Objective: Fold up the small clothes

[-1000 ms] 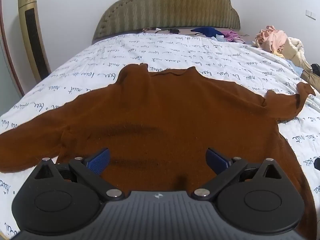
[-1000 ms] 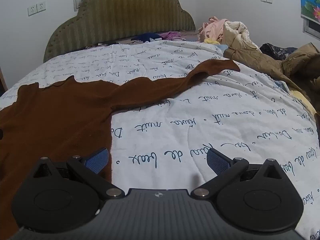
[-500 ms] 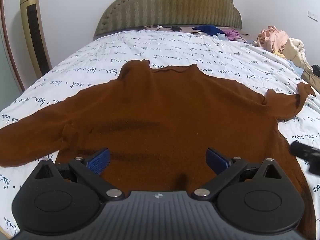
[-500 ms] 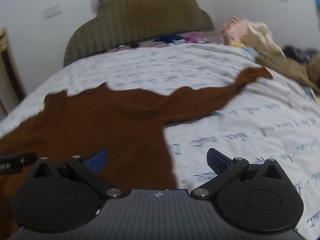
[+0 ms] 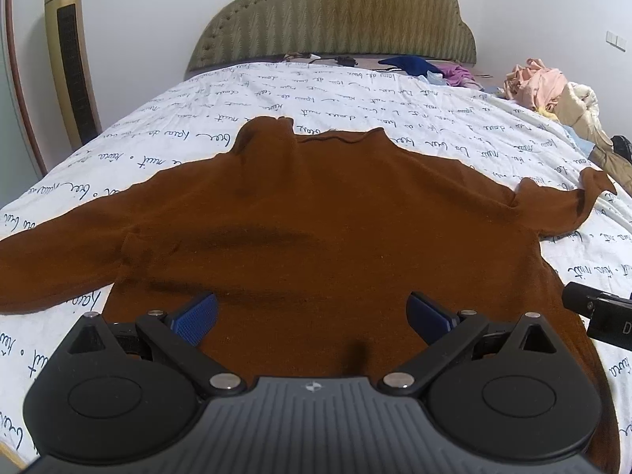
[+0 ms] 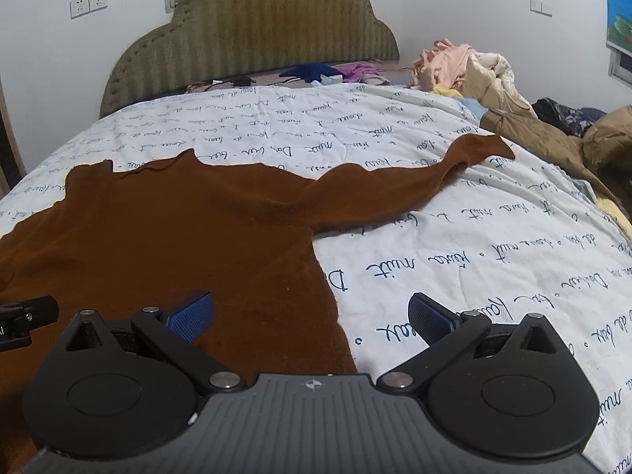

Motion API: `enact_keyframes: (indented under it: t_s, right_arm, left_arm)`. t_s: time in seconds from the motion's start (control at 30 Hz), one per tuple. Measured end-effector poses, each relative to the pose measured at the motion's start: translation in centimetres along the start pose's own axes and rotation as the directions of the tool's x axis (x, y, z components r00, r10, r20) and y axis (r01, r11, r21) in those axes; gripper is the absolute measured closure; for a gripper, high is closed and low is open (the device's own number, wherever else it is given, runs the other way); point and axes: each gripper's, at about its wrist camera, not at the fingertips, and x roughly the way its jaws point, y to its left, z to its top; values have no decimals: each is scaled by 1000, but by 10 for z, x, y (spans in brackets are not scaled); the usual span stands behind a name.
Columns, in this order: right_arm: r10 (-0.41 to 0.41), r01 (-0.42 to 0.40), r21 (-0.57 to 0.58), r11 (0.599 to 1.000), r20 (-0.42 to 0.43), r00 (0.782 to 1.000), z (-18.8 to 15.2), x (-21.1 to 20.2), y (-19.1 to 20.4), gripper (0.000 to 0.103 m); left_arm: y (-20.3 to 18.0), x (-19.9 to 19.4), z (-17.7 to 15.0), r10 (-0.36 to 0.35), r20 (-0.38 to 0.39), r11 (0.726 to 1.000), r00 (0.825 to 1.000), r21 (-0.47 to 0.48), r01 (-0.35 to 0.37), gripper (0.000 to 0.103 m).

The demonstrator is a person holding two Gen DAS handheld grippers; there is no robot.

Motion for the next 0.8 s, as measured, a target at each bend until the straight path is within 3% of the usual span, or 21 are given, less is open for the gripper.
enact_keyframes:
  t_s: [0.8]
  right_arm:
    - [0, -1, -9, 1000, -18, 1000, 0, 3, 0, 0]
  left_arm:
    - [3, 7, -2, 16, -25, 1000, 1000, 9, -16, 1]
